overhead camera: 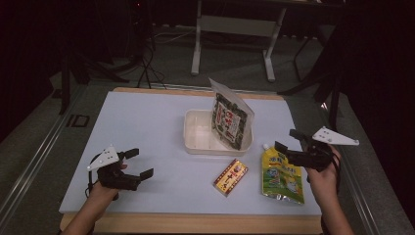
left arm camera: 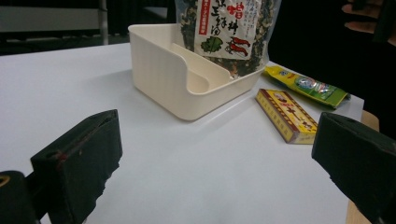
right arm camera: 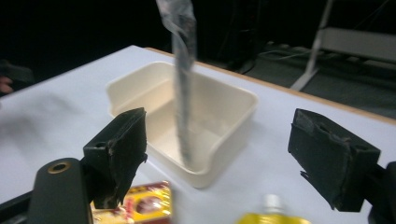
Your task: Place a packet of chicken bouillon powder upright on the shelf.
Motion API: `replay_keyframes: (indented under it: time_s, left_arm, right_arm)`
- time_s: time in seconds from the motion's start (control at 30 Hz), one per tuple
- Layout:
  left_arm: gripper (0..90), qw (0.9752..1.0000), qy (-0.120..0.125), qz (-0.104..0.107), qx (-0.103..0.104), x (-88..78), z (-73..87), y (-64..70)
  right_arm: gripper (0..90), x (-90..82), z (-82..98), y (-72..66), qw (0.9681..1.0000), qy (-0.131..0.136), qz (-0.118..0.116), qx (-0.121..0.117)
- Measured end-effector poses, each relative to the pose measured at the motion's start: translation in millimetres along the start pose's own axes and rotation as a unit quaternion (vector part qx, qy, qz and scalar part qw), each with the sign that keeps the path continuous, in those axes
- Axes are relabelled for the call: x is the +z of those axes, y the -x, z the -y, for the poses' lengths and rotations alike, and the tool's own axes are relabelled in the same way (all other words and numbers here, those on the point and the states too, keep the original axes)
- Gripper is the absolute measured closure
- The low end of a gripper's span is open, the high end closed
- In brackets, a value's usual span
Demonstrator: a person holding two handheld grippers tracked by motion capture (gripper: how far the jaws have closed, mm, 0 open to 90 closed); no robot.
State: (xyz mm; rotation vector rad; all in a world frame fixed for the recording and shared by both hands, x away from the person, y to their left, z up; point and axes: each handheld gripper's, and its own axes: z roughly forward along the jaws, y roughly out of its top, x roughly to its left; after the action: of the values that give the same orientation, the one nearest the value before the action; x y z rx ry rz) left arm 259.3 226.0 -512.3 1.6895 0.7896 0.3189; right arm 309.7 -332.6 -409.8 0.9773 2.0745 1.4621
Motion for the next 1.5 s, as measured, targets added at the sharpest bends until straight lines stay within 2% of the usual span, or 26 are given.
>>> replay_keyframes:
  time_s: [0.03, 0.1, 0.2, 0.3, 0.37, 0.43, 0.53, 0.63, 0.73, 0.8, 0.93, 1.0, 1.17, 1.2, 1.3, 1.37, 1.5]
  left_arm:
    - [1.8, 1.0000, -0.004, -0.001, 0.002, 0.1, 0.0, 0.7]
    - [1.8, 1.0000, -0.003, 0.001, 0.004, 0.6, 0.8, 3.0]
    - [1.7, 1.0000, 0.000, 0.006, -0.001, 0.0, 1.1, 6.2]
    - [1.7, 0.9998, 0.001, 0.013, -0.015, -0.1, -0.3, 8.5]
    - [1.7, 0.9996, 0.000, 0.019, -0.022, 0.5, -0.4, 10.1]
    - [1.7, 0.9995, -0.001, 0.026, -0.016, 1.5, 0.8, 12.2]
    - [1.7, 0.9996, -0.007, 0.028, -0.009, 3.7, 2.2, 14.7]
    - [1.7, 0.9995, -0.007, 0.029, -0.009, 5.1, 2.1, 14.8]
    - [1.7, 0.9994, -0.006, 0.030, -0.013, 6.1, 1.6, 14.5]
    - [1.7, 0.9995, -0.005, 0.029, -0.014, 6.7, 2.2, 14.4]
    - [1.7, 0.9994, -0.008, 0.029, -0.018, 9.0, 2.9, 13.4]
    - [1.7, 0.9992, -0.008, 0.031, -0.024, 10.6, 2.9, 12.5]
    - [1.7, 0.9991, -0.012, 0.032, -0.024, 13.4, 2.6, 14.0]
    - [1.7, 0.9991, -0.012, 0.032, -0.024, 13.4, 2.6, 14.0]
    - [1.7, 0.9991, -0.012, 0.033, -0.025, 13.7, 2.5, 13.7]
    - [1.7, 0.9990, -0.014, 0.034, -0.025, 13.9, 3.0, 13.8]
    - [1.7, 0.9989, -0.017, 0.036, -0.025, 12.7, 4.4, 14.2]
  right_arm:
    - [18.4, -3.0, 2.2, 1.7, 1.0000, 0.002, 0.001, -0.006]
    - [17.7, -5.5, 4.1, 3.3, 1.0000, -0.002, -0.004, -0.004]
    - [14.2, -14.1, 13.1, 9.1, 0.9996, -0.027, 0.007, -0.001]
    - [10.7, -17.2, 20.4, 14.6, 0.9992, -0.031, 0.012, 0.022]
    - [10.2, -18.9, 24.5, 18.0, 0.9991, -0.033, 0.017, 0.022]
    - [10.3, -19.4, 28.4, 22.6, 0.9987, -0.035, 0.013, 0.036]
    - [13.1, -18.7, 34.0, 28.8, 0.9979, -0.048, 0.022, 0.037]
    - [17.4, -16.2, 39.9, 35.4, 0.9954, -0.080, 0.046, 0.026]
    - [21.0, -12.8, 46.5, 43.6, 0.9934, -0.098, 0.049, 0.033]
    - [22.1, -10.3, 51.1, 49.5, 0.9922, -0.106, 0.051, 0.041]
    - [25.0, -6.9, 59.3, 60.5, 0.9906, -0.114, 0.064, 0.039]
    - [26.4, -0.2, 69.3, 73.6, 0.9876, -0.131, 0.077, 0.042]
    - [28.6, 10.8, 81.9, 90.7, 0.9836, -0.150, 0.089, 0.045]
    - [28.6, 10.8, 81.9, 90.7, 0.9836, -0.150, 0.089, 0.045]
    - [28.6, 16.2, 87.5, 97.0, 0.9807, -0.163, 0.096, 0.048]
    - [28.7, 20.9, 92.7, 99.9, 0.9771, -0.179, 0.106, 0.042]
    - [28.7, 26.7, 101.3, 105.3, 0.9736, -0.193, 0.113, 0.048]
